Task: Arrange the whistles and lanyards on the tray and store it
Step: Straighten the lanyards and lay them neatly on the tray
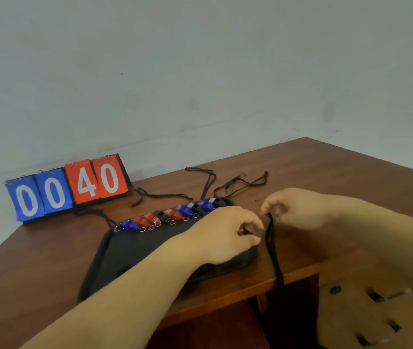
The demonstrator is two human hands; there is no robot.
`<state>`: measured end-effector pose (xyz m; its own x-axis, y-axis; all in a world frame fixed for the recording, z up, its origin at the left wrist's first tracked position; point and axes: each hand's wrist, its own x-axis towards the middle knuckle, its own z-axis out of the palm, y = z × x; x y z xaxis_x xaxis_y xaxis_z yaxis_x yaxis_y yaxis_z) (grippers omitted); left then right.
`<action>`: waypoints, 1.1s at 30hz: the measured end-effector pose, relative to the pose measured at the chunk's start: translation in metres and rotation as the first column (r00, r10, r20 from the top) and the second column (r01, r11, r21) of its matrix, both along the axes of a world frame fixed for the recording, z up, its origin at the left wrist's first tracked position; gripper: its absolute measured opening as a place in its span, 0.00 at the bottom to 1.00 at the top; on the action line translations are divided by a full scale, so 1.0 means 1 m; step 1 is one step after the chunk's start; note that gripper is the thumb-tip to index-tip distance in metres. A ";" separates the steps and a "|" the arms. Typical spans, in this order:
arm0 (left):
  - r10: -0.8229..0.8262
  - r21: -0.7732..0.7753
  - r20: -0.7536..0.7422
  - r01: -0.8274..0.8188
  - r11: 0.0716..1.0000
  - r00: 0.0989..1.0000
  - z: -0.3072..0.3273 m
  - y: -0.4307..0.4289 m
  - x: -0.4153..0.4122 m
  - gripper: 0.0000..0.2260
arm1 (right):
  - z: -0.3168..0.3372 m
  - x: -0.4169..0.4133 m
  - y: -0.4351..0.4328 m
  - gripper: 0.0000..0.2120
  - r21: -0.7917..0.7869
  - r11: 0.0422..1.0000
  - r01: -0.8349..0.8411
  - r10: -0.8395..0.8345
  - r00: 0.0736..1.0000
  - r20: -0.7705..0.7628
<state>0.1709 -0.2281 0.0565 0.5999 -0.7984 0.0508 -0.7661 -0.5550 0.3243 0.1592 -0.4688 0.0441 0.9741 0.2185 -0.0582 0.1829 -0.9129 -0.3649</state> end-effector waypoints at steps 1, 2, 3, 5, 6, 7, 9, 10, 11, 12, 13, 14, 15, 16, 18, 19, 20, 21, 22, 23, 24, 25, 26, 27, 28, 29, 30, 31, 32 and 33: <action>-0.019 0.024 0.007 0.019 1.000 1.000 -0.002 -0.008 0.000 0.14 | -0.003 0.000 -0.002 0.19 -0.014 1.000 -0.010 0.010 1.000 -0.011; -0.032 0.054 0.023 0.031 0.998 0.999 -0.005 -0.015 0.001 0.14 | -0.006 0.000 -0.004 0.19 -0.026 0.999 -0.019 0.018 0.999 -0.027; -0.038 0.086 0.040 0.035 0.996 0.998 -0.008 -0.021 0.002 0.14 | -0.009 0.001 -0.007 0.20 -0.032 0.999 -0.028 0.026 0.999 -0.043; -0.041 0.152 0.055 0.032 0.988 0.998 -0.012 -0.031 0.004 0.13 | -0.013 0.003 -0.012 0.21 -0.040 0.999 -0.029 0.027 0.998 -0.050; -0.046 0.179 0.057 0.035 0.983 0.997 -0.013 -0.035 0.005 0.13 | -0.013 0.003 -0.015 0.20 -0.042 0.999 -0.027 0.025 0.999 -0.036; -0.054 0.200 0.059 0.041 0.979 0.997 -0.015 -0.039 0.006 0.12 | -0.013 0.003 -0.017 0.18 -0.038 0.999 -0.024 0.024 1.000 -0.018; -0.050 0.213 0.053 0.038 0.976 0.997 -0.017 -0.045 0.009 0.12 | -0.013 0.002 -0.023 0.15 -0.023 1.000 -0.016 0.016 1.000 0.000; -0.036 0.207 0.047 0.026 0.978 0.998 -0.018 -0.049 0.010 0.11 | -0.013 0.002 -0.026 0.15 -0.024 1.000 -0.010 0.010 1.000 -0.009; -0.016 0.203 0.042 0.007 0.979 0.999 -0.020 -0.052 0.013 0.11 | -0.013 0.002 -0.029 0.14 -0.028 1.000 0.000 -0.001 1.000 -0.023; 0.001 0.199 0.039 -0.009 0.980 0.999 -0.021 -0.056 0.015 0.11 | -0.013 0.002 -0.031 0.14 -0.033 0.999 0.013 -0.014 0.999 -0.036; 0.017 0.194 0.035 -0.023 0.981 0.999 -0.022 -0.059 0.016 0.10 | -0.013 0.002 -0.033 0.14 -0.040 0.999 0.024 -0.025 0.999 -0.044; 0.033 0.184 0.027 -0.037 0.982 0.999 -0.023 -0.062 0.018 0.09 | -0.013 0.002 -0.035 0.14 -0.049 0.998 0.031 -0.034 0.998 -0.051; 0.052 0.168 0.013 -0.054 0.984 0.999 -0.024 -0.065 0.018 0.09 | -0.012 0.000 -0.036 0.13 -0.054 0.998 0.036 -0.039 0.998 -0.054; 0.079 0.144 -0.006 -0.077 0.987 0.997 -0.025 -0.067 0.019 0.09 | -0.011 -0.002 -0.036 0.13 -0.047 0.998 0.039 -0.042 0.998 -0.053; 0.140 0.080 -0.051 -0.136 0.987 0.989 -0.026 -0.070 0.020 0.11 | -0.004 -0.006 -0.037 0.12 0.008 0.999 0.052 -0.052 0.998 -0.032; 0.163 0.055 -0.063 -0.160 0.986 0.985 -0.026 -0.071 0.020 0.13 | 0.001 -0.009 -0.037 0.12 0.041 0.997 0.058 -0.058 0.998 -0.012; 0.174 0.042 -0.061 -0.172 0.984 0.983 -0.026 -0.072 0.020 0.14 | 0.006 -0.011 -0.037 0.12 0.070 0.996 0.063 -0.064 0.998 0.010; 0.176 0.034 -0.049 -0.175 0.984 0.983 -0.025 -0.073 0.020 0.14 | 0.013 -0.012 -0.037 0.12 0.096 0.993 0.069 -0.073 0.997 0.031; 0.176 0.016 -0.040 -0.175 0.984 0.984 -0.025 -0.074 0.020 0.12 | 0.018 -0.013 -0.037 0.12 0.118 0.990 0.076 -0.082 0.995 0.049; 0.182 -0.016 -0.045 -0.183 0.983 0.982 -0.023 -0.073 0.020 0.10 | 0.024 -0.014 -0.037 0.12 0.140 0.987 0.081 -0.091 0.994 0.065; 0.194 -0.058 -0.067 -0.198 0.978 0.979 -0.021 -0.073 0.021 0.08 | 0.029 -0.016 -0.036 0.12 0.165 0.983 0.083 -0.098 0.992 0.082; 0.207 -0.104 -0.105 -0.218 0.970 0.973 -0.018 -0.071 0.021 0.06 | 0.033 -0.017 -0.035 0.12 0.188 0.979 0.085 -0.105 0.989 0.100; 0.215 -0.152 -0.157 -0.239 0.959 0.964 -0.014 -0.068 0.022 0.05 | 0.037 -0.018 -0.034 0.11 0.207 0.975 0.085 -0.111 0.987 0.120; 0.217 -0.198 -0.214 -0.260 0.945 0.952 -0.009 -0.066 0.022 0.04 | 0.040 -0.020 -0.032 0.10 0.218 0.972 0.084 -0.117 0.983 0.140; 0.215 -0.242 -0.265 -0.281 0.929 0.940 -0.003 -0.062 0.021 0.04 | 0.042 -0.020 -0.030 0.09 0.226 0.970 0.085 -0.124 0.979 0.161; 0.214 -0.283 -0.301 -0.302 0.910 0.929 0.003 -0.058 0.020 0.04 | 0.045 -0.022 -0.028 0.08 0.242 0.966 0.091 -0.136 0.975 0.176; 0.212 -0.325 -0.329 -0.321 0.890 0.920 0.009 -0.053 0.020 0.04 | 0.047 -0.022 -0.026 0.07 0.269 0.958 0.099 -0.151 0.972 0.182; 0.208 -0.367 -0.354 -0.340 0.866 0.912 0.015 -0.047 0.021 0.04 | 0.050 -0.023 -0.023 0.06 0.307 0.946 0.104 -0.164 0.970 0.178; 0.204 -0.408 -0.380 -0.362 0.838 0.902 0.022 -0.041 0.021 0.05 | 0.052 -0.023 -0.020 0.06 0.358 0.928 0.106 -0.174 0.971 0.162; 0.196 -0.450 -0.410 -0.384 0.806 0.891 0.028 -0.035 0.021 0.06 | 0.055 -0.024 -0.015 0.06 0.425 0.899 0.107 -0.180 0.974 0.135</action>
